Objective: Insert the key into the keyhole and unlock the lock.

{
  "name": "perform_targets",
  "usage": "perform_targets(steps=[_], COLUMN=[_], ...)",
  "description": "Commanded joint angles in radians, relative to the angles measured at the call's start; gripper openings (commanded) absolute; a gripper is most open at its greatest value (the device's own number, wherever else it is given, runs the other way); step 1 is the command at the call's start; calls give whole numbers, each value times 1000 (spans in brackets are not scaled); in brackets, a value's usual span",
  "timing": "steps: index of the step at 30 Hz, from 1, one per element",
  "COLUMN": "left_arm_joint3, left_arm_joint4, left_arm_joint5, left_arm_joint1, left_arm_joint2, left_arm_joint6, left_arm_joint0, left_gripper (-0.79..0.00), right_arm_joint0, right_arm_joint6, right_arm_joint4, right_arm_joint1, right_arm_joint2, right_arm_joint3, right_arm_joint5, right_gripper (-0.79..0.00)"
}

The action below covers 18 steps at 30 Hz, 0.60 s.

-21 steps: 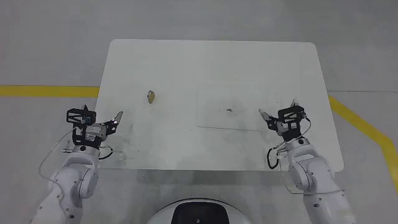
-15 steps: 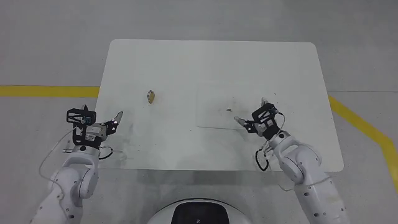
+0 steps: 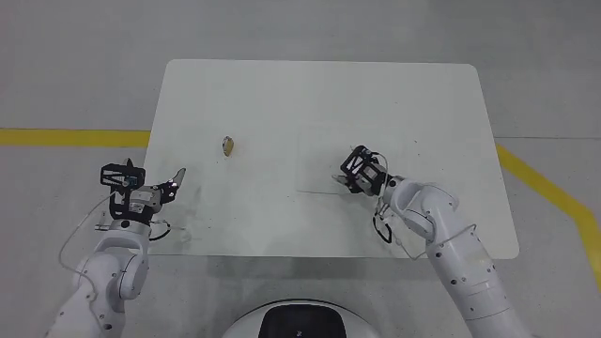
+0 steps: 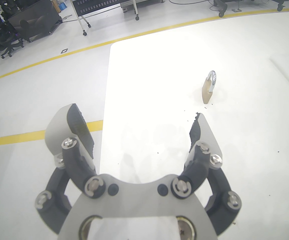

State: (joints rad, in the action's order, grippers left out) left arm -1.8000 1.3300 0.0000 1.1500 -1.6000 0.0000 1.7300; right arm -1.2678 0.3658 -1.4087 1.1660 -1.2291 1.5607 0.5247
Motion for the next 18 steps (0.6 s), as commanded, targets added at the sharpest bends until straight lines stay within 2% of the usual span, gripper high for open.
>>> perform_targets(steps=[1, 4, 6, 7, 18], left_arm_joint3=[0, 0, 0, 0, 0], left_arm_joint4=[0, 0, 0, 0, 0], left_arm_joint5=[0, 0, 0, 0, 0], left_arm_joint1=[0, 0, 0, 0, 0], left_arm_joint2=[0, 0, 0, 0, 0], left_arm_joint6=[0, 0, 0, 0, 0], left_arm_joint0=[0, 0, 0, 0, 0], left_gripper=[0, 0, 0, 0, 0], right_arm_joint0=[11, 18, 17, 15, -28], right_arm_joint6=[7, 8, 7, 7, -45], right_arm_joint4=[-6, -8, -10, -10, -66], right_arm_joint1=[1, 2, 0, -1, -17], right_arm_joint2=[10, 15, 9, 4, -48], right_arm_joint3=[-7, -16, -16, -15, 57], right_arm_joint5=[-5, -8, -4, -3, -8], right_gripper=[-419, -529, -677, -785, -785])
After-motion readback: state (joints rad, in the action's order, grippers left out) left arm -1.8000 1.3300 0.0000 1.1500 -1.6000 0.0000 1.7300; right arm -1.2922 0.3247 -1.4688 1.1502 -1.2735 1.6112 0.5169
